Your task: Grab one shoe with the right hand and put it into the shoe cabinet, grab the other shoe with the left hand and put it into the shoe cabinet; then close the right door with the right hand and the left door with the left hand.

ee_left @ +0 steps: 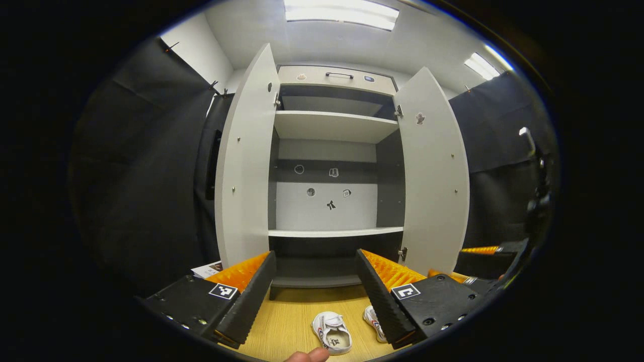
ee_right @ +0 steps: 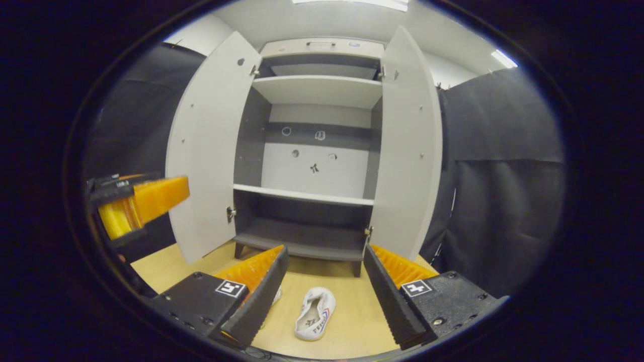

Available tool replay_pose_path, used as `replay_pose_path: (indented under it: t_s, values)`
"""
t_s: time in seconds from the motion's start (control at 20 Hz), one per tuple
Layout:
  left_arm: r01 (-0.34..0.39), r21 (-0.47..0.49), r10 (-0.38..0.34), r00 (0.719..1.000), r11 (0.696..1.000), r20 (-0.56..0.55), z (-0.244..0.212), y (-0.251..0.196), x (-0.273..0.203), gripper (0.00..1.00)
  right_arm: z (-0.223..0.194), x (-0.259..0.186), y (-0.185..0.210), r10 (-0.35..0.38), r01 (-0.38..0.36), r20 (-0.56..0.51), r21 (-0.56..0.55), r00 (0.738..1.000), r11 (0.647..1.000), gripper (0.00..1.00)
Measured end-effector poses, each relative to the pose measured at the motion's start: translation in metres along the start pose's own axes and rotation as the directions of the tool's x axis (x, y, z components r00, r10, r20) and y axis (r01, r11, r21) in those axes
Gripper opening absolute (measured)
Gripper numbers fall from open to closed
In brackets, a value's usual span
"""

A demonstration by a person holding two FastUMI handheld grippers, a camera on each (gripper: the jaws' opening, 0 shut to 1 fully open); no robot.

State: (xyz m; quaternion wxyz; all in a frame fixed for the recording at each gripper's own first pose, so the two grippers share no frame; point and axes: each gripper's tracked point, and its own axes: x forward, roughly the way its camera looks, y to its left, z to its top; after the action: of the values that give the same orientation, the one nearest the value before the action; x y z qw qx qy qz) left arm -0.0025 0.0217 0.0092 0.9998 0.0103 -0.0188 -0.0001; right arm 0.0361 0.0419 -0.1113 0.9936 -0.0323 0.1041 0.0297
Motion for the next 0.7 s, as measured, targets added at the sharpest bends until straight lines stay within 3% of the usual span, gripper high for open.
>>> replay_pose_path:
  t_s: [0.1, 0.15, 0.2, 0.35, 0.5, 0.55, 0.6, 0.7]
  values:
    - [-0.004, 0.001, 0.004, 1.0, 1.0, -0.003, -0.003, 0.004, -0.002, 0.95, -0.042, 0.021, 0.01, 0.028, -0.029, -0.093, -0.013, 0.995, 0.999, 0.96]
    - [-0.005, 0.001, 0.005, 1.0, 1.0, -0.006, -0.005, 0.006, -0.001, 0.95, -0.064, 0.029, 0.015, 0.039, -0.041, -0.143, -0.012, 0.989, 0.999, 0.9]
    - [-0.005, -0.001, 0.005, 1.0, 1.0, -0.01, -0.007, 0.007, -0.002, 0.95, -0.084, 0.036, 0.02, 0.059, -0.06, -0.188, 0.002, 0.98, 0.998, 0.94]
    - [-0.009, -0.01, 0.009, 1.0, 1.0, -0.028, -0.016, 0.014, -0.001, 0.95, -0.13, 0.054, 0.035, 0.097, -0.078, -0.298, 0.076, 0.95, 0.994, 0.89]
    - [-0.02, -0.013, 0.019, 0.999, 1.0, -0.039, -0.021, 0.024, 0.002, 0.95, -0.163, 0.068, 0.039, 0.114, -0.066, -0.375, 0.138, 0.92, 0.988, 0.84]
    - [-0.024, -0.013, 0.024, 0.999, 1.0, -0.042, -0.022, 0.026, 0.003, 0.95, -0.173, 0.072, 0.04, 0.116, -0.059, -0.398, 0.154, 0.91, 0.986, 0.79]
    - [-0.027, -0.015, 0.026, 0.999, 1.0, -0.046, -0.025, 0.03, 0.004, 0.95, -0.179, 0.076, 0.041, 0.121, -0.056, -0.415, 0.166, 0.902, 0.985, 0.82]
    - [-0.031, -0.017, 0.03, 0.998, 0.999, -0.054, -0.029, 0.036, 0.008, 0.95, -0.196, 0.09, 0.039, 0.109, -0.044, -0.449, 0.153, 0.887, 0.987, 0.77]
